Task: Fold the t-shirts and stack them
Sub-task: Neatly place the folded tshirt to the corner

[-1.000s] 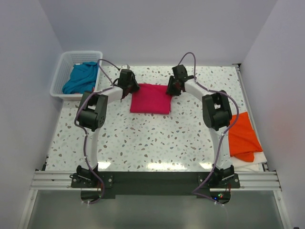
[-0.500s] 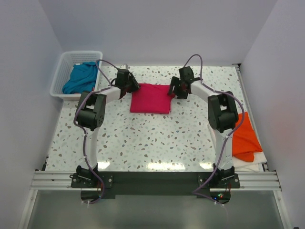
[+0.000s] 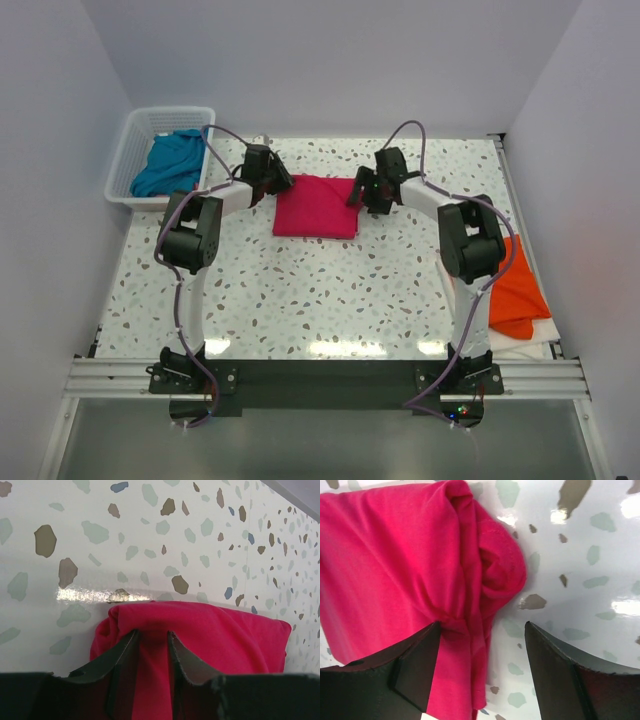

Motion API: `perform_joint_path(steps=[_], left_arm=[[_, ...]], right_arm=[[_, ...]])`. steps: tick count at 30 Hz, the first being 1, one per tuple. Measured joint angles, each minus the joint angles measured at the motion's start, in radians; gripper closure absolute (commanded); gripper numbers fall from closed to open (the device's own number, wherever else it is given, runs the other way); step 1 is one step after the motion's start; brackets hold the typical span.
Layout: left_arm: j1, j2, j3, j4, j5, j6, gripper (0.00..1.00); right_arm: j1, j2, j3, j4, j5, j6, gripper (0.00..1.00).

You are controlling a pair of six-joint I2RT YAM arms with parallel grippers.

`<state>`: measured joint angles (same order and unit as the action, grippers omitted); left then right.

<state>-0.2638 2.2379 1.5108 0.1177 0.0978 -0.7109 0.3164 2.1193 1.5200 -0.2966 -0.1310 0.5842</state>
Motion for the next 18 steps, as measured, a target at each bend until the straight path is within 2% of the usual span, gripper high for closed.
perform_joint_path(steps=[6, 10, 11, 13, 16, 17, 18], left_arm=[[0.000, 0.000, -0.004, 0.003, 0.003, 0.000, 0.67], [0.000, -0.002, -0.013, 0.015, 0.003, 0.000, 0.67], [0.000, -0.002, -0.015, 0.019, 0.003, 0.001, 0.67], [0.000, -0.003, -0.018, 0.023, 0.004, 0.001, 0.67], [0.000, -0.004, -0.020, 0.024, 0.005, 0.000, 0.67], [0.000, -0.005, -0.021, 0.024, 0.005, 0.001, 0.67], [0.000, -0.007, -0.021, 0.023, 0.006, 0.001, 0.66]], right_arm=[[0.052, 0.001, -0.005, 0.020, -0.003, 0.045, 0.31], [0.083, 0.008, -0.003, 0.024, -0.003, 0.068, 0.39], [0.088, 0.013, 0.000, 0.025, -0.003, 0.072, 0.46], [0.091, 0.024, 0.008, 0.028, -0.003, 0.082, 0.53], [0.090, 0.043, 0.023, 0.026, -0.002, 0.095, 0.77], [0.090, 0.052, 0.032, 0.025, -0.007, 0.100, 0.94], [0.091, 0.060, 0.043, 0.021, -0.002, 0.098, 1.00]])
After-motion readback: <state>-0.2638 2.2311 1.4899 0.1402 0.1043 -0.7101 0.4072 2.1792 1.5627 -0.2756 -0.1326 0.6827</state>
